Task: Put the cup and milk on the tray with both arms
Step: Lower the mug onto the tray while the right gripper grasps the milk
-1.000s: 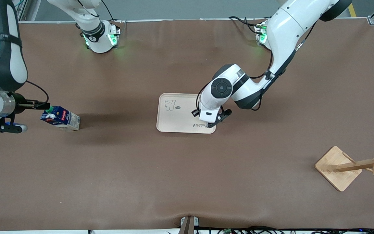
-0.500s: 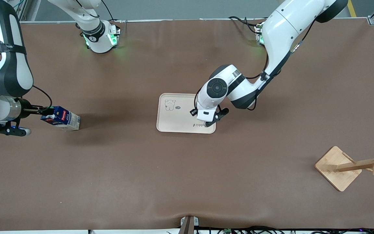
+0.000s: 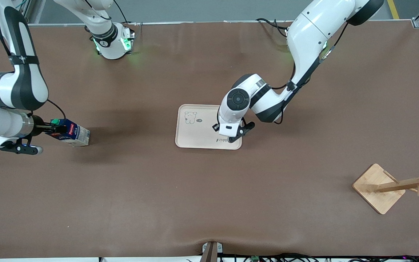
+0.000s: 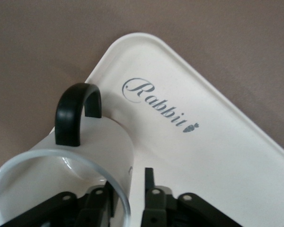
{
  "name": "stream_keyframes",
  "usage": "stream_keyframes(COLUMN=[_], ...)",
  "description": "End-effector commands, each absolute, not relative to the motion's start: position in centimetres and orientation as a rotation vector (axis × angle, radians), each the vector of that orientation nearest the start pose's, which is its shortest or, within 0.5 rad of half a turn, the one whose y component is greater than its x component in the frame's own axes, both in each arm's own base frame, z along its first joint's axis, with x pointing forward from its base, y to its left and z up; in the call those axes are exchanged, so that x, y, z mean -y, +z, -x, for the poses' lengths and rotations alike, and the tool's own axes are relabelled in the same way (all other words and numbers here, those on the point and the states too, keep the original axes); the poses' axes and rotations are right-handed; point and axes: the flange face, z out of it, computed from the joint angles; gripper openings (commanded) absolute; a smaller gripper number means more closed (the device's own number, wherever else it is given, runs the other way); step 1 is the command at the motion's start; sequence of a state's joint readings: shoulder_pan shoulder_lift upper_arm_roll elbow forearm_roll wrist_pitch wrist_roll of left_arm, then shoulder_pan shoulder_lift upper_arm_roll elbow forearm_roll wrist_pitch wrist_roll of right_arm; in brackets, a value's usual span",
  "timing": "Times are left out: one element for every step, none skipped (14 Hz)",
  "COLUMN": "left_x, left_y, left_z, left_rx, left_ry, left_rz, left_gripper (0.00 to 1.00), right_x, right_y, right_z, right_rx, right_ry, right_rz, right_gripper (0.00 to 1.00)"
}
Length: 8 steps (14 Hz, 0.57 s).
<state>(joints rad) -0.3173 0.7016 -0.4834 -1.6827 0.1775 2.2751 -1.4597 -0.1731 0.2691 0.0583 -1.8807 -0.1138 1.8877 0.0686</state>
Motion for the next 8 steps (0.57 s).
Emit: stream_keyframes(left_x=[46.0, 45.7, 45.1, 44.5, 43.7, 43.1, 41.6, 39.9], left_y=[24.3, 25.1, 26.3, 27.7, 29.9, 31.9, 34.2, 36.2], left_z=[-51.1, -51.8, -52.4, -53.2, -54.2, -55.2, -56.7, -58.2], left_rx=[1.010, 1.026, 1.030, 1.019, 1.026, 1.027, 1.023, 1.043], left_ry=[0.199, 0.188, 0.166, 0.145, 0.117, 0.094, 0.064, 0.056], left_rz=[3.042, 3.045, 3.047, 3.050, 3.049, 3.051, 3.061, 3.052], left_gripper=[1.00, 1.00, 1.00, 1.00, 1.00, 1.00, 1.00, 1.00], right_x=[9.3, 9.9, 9.9, 9.6, 9.5, 9.5, 9.4, 8.9], right_y=[34.3, 33.9, 33.6, 33.4, 33.3, 33.2, 33.2, 33.2], right_z=[-57.3, -57.1, -56.9, -56.8, -56.7, -56.6, -56.6, -56.4], right_rx=[-0.161, -0.158, -0.152, -0.146, -0.146, -0.146, -0.144, -0.133], right_ry=[0.387, 0.397, 0.399, 0.408, 0.416, 0.420, 0.430, 0.456], right_rz=[3.165, 3.161, 3.160, 3.158, 3.158, 3.157, 3.156, 3.152], right_gripper=[1.00, 1.00, 1.00, 0.60, 0.22, 0.06, 0.00, 0.00])
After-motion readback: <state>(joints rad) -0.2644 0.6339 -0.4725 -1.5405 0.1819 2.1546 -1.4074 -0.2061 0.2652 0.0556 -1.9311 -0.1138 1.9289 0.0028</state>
